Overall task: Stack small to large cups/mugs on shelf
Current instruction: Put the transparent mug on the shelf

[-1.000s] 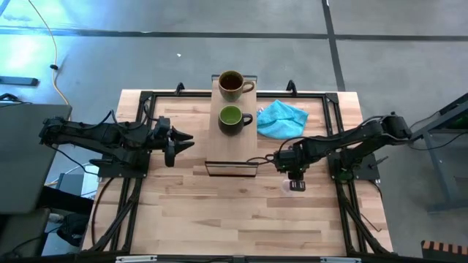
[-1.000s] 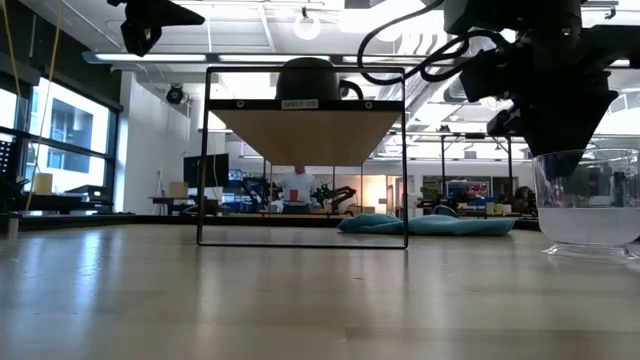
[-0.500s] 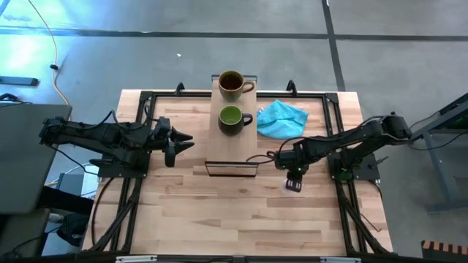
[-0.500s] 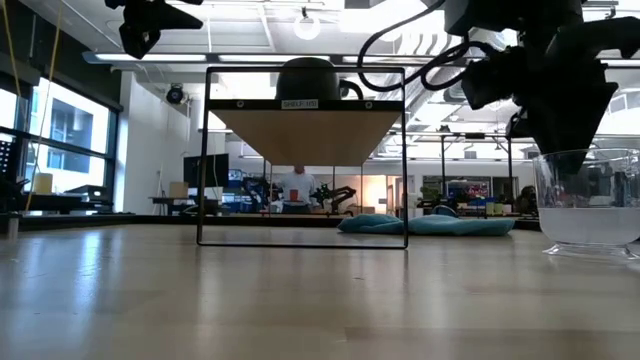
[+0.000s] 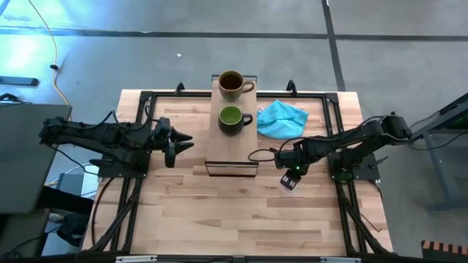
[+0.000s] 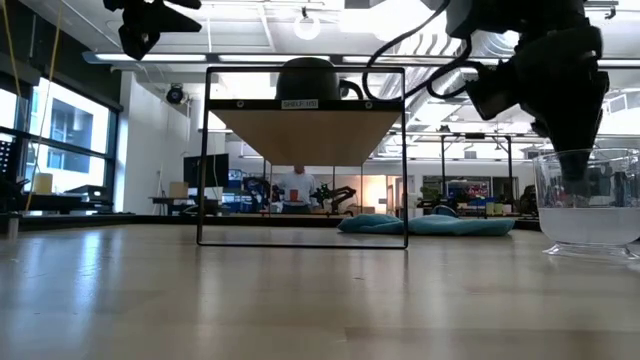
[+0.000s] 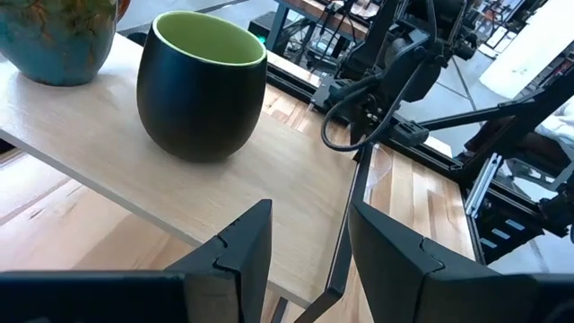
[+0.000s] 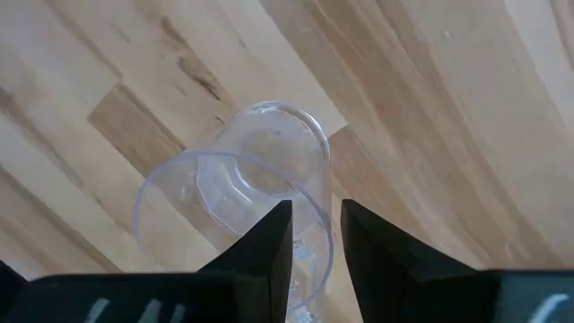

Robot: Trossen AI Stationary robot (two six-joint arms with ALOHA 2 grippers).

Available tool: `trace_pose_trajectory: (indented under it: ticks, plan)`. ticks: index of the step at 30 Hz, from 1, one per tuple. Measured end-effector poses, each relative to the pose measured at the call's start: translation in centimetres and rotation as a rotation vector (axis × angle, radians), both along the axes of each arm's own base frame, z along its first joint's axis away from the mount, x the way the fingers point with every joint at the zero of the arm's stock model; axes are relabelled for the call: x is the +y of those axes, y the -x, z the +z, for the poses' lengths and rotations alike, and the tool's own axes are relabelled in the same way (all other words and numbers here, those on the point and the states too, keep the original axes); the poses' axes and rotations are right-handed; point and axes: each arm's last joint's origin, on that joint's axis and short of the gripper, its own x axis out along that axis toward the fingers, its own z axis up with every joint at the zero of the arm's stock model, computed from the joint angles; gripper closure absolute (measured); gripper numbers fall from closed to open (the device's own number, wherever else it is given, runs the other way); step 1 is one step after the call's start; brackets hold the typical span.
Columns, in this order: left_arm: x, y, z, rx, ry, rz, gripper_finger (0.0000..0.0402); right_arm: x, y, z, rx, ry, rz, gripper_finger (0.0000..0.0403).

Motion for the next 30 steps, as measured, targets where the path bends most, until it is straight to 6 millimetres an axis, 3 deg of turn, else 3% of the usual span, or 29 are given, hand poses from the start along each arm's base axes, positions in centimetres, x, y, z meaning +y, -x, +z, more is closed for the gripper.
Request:
trace_pose_trajectory:
  ticks: [20,30]
  plan:
    - [0.0,0.0,-0.1,0.016,-0.025,-0.01,0.0263,0.0,0.7,0.6,0.084,-0.021,-0.41,0.0314]
    - [0.0,0.1,-0.3,0.048,-0.034,-0.013,0.0263,1.9,1.7,1.3,0.09,-0.009,-0.54,0.0314]
